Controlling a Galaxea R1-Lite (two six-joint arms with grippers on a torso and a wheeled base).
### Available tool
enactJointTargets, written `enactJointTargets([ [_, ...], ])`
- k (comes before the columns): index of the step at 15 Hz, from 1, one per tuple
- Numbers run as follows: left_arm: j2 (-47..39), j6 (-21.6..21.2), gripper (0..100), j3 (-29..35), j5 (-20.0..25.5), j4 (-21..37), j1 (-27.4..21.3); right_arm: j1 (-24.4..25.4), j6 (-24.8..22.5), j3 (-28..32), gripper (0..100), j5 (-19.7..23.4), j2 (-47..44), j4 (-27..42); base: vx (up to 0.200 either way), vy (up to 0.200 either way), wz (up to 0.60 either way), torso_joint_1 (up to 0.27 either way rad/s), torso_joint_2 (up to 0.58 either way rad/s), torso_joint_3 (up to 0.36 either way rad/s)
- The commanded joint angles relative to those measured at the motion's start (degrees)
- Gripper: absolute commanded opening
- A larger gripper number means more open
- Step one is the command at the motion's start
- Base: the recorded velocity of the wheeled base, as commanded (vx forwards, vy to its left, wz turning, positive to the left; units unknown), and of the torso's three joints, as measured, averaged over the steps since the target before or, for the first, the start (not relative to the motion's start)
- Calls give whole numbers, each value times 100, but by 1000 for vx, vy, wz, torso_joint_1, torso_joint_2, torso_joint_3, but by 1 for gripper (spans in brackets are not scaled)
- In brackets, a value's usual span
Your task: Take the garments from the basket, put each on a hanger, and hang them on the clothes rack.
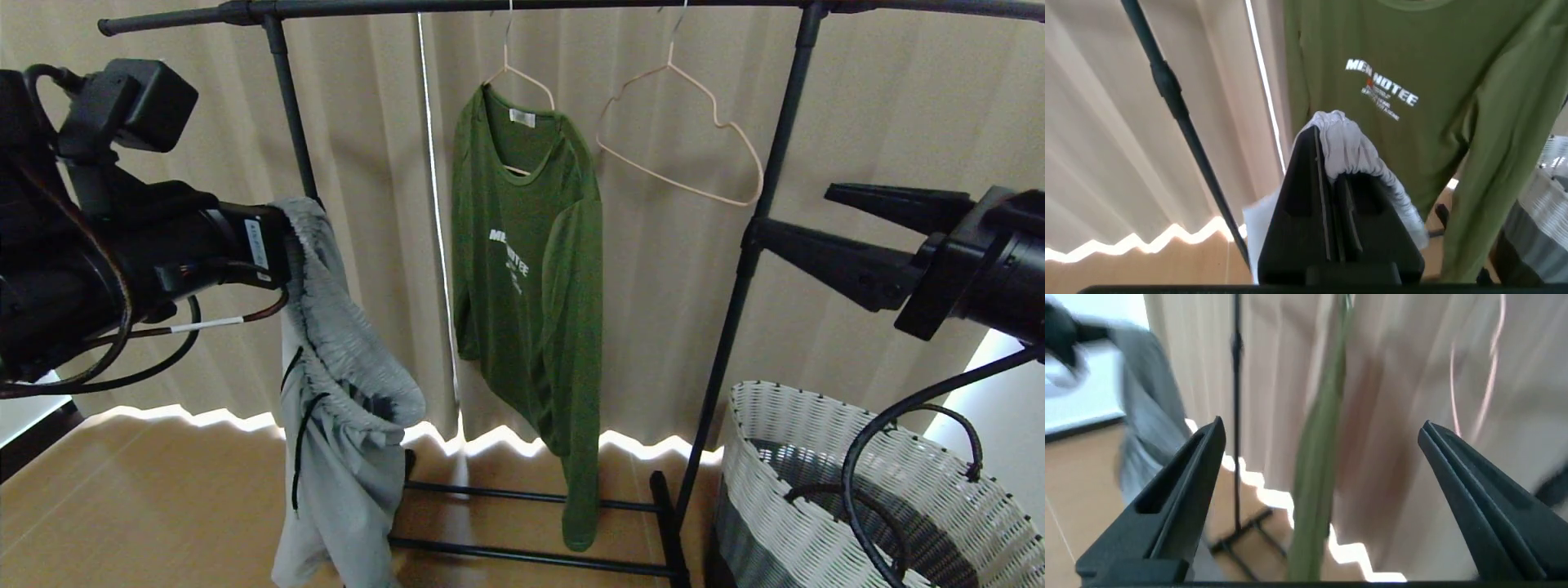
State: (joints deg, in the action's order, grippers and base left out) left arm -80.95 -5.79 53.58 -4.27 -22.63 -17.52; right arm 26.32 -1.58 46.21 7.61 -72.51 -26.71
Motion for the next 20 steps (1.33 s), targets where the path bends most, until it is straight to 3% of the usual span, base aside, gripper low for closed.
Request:
enactJointTargets([
  [1,378,-54,0,-269,5,4,82,-435,-246,-473,100,-93,167,78,0,0,0,0,0,0],
  [2,633,-80,0,-453,49,13,73,-646,-422,-789,100,-295,246,105,0,0,0,0,0,0],
  [5,1125,-63,0,-884,58,13,73,-672,-369,-1466,100,-541,352,-185,0,0,0,0,0,0],
  [10,1626,-115,0,-1051,49,171,82,-690,-536,-2609,100,-559,343,-1855,0,0,0,0,0,0],
  [20,1819,-458,0,-1666,58,109,73,-707,-756,-2705,100,-567,870,-1899,0,0,0,0,0,0],
])
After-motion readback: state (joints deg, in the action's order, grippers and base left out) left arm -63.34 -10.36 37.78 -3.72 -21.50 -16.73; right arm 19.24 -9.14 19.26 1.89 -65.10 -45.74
